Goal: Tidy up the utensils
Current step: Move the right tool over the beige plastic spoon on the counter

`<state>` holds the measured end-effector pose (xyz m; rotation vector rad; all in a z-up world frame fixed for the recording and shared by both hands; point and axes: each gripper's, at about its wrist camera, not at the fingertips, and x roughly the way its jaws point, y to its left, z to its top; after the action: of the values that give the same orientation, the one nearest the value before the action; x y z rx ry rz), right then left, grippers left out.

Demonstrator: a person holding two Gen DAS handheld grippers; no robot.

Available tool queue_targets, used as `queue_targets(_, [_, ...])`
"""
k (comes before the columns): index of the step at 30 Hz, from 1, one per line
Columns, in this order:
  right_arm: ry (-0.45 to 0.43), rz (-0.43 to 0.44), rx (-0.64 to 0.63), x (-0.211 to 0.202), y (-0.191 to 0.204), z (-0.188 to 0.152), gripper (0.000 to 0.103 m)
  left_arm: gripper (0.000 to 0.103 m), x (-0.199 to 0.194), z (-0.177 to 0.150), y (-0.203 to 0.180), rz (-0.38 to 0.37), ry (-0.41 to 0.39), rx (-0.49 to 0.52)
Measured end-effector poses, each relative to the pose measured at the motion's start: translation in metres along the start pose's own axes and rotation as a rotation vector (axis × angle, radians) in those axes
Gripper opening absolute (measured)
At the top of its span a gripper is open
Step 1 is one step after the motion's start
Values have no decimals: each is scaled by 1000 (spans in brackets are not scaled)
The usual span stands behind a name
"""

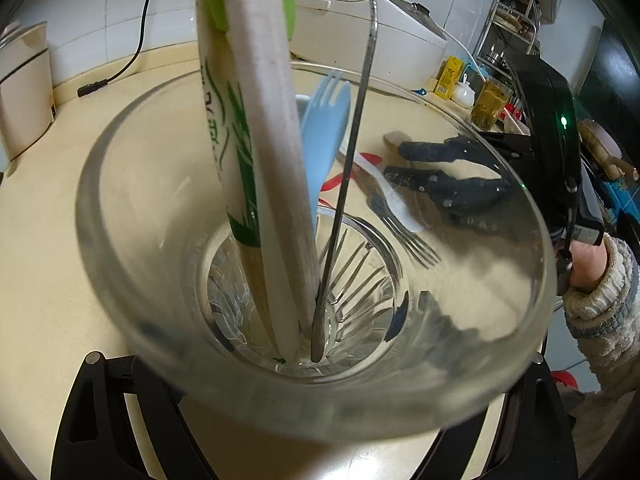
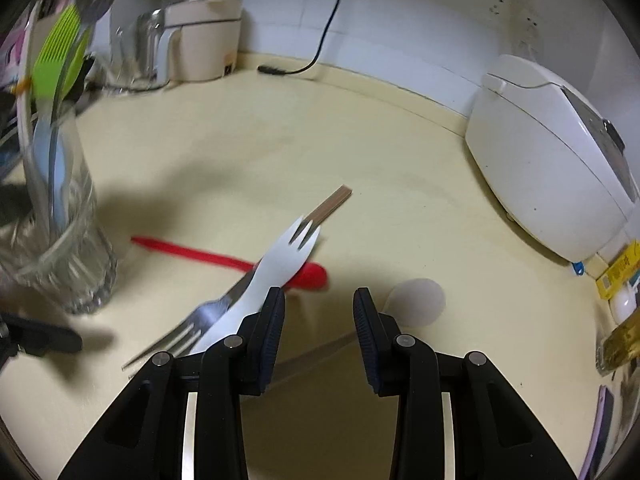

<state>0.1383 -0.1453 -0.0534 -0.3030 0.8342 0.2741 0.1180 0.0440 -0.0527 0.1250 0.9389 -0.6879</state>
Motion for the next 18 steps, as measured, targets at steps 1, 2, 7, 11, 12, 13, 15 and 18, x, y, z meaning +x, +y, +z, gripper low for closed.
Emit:
queue_targets(1, [5,-19,-19,-1,2,-2,36,90,1,1,-1,3,1,3])
queue_targets(2, [8,-35,-34,-1,3,-6,36,90,2,1,-3,5,2,4])
queue_targets(7, [17,-70,-69,-9,-3,-17,36,90,3,2,0,-3,-1,-2])
queue_targets(11, [22,-124,-72,-12,-10,-28,36,90,1,-1,4,-7,-2,-5])
queue_targets(12, [25,-132,-65,-13,-13,-30,36,90,1,-1,4,-7,-2,-5])
queue_targets(13, [30,-138,-50,-16,-17,-34,36,90,1,-1,4,-6,-2,-4])
queue_targets(15, [32,-142,-14,-19,-26,-38,36,90,-1,-4,7,-5,-2,-3])
queue_targets(18, [12,-110,85,-30,-40,-45,36,90,-2,-4,8,-7,-3,-4])
